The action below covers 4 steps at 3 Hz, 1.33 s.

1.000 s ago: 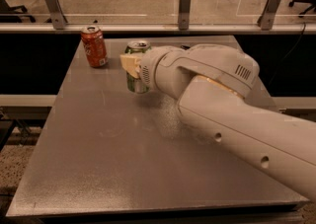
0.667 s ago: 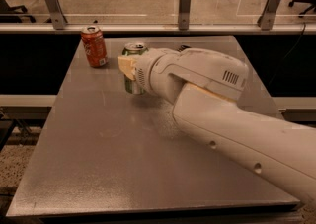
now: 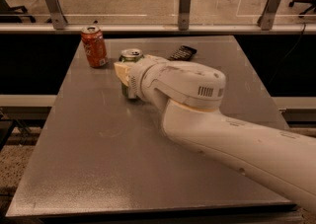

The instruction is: Place green can upright

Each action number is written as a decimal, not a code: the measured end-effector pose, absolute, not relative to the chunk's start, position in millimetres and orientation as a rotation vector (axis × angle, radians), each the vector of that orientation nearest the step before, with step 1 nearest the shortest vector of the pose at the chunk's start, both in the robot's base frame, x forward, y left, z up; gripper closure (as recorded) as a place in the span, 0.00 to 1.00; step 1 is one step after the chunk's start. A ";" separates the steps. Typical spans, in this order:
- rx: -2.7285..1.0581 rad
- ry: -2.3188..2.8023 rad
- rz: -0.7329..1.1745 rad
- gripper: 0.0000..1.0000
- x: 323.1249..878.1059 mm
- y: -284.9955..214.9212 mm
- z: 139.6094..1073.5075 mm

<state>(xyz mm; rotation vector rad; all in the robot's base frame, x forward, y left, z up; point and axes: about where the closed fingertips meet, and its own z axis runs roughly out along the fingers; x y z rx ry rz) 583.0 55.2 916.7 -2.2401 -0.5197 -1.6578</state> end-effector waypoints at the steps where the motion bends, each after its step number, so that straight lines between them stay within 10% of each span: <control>1: -2.230 -0.482 -1.683 1.00 586.9 60.8 906.9; 4: -2.211 -0.362 -1.696 0.36 585.2 61.3 896.8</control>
Offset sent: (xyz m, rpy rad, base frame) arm -0.0085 0.0167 -0.0278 0.1312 -0.1621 -0.1220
